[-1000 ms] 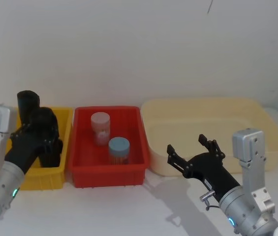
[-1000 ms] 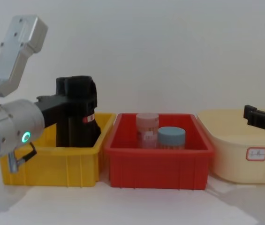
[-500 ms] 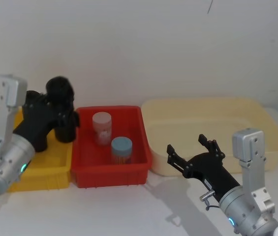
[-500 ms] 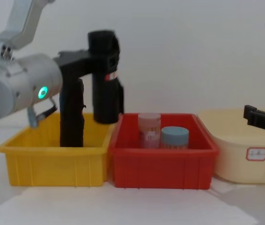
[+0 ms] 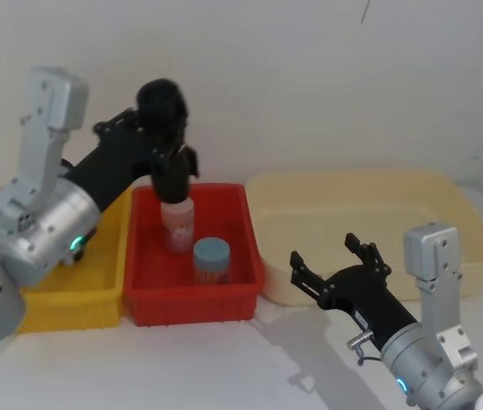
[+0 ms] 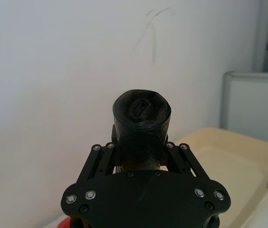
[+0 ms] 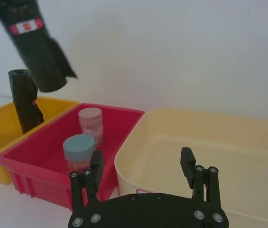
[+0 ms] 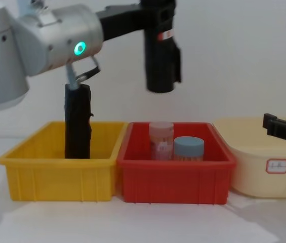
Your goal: Pick up the garbage bag with the one hand and transfer it to the other hand.
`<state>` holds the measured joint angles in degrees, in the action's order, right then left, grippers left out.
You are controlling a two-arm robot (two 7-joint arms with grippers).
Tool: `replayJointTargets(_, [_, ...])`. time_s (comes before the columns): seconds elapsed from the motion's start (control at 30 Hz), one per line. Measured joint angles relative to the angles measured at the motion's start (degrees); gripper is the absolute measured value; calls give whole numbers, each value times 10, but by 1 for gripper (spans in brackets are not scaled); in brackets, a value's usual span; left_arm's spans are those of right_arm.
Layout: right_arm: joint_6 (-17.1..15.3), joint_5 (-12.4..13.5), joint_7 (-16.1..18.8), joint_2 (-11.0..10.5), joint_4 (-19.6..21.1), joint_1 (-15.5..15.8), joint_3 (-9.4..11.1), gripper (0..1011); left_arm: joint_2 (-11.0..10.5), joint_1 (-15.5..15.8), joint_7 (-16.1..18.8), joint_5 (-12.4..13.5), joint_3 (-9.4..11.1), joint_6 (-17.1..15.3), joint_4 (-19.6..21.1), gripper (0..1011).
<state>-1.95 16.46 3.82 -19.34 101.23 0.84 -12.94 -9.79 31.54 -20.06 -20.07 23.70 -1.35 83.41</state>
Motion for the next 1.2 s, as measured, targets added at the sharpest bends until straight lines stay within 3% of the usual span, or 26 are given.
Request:
replayJointTargets(0.43, [0,0,0,0,0,0,0,1000,40,62,-63,-35,32,-12,-60,390])
replayJointTargets(1.2, [0,0,0,0,0,0,0,1000,77,90,-102,-73,66,-35,-130,390])
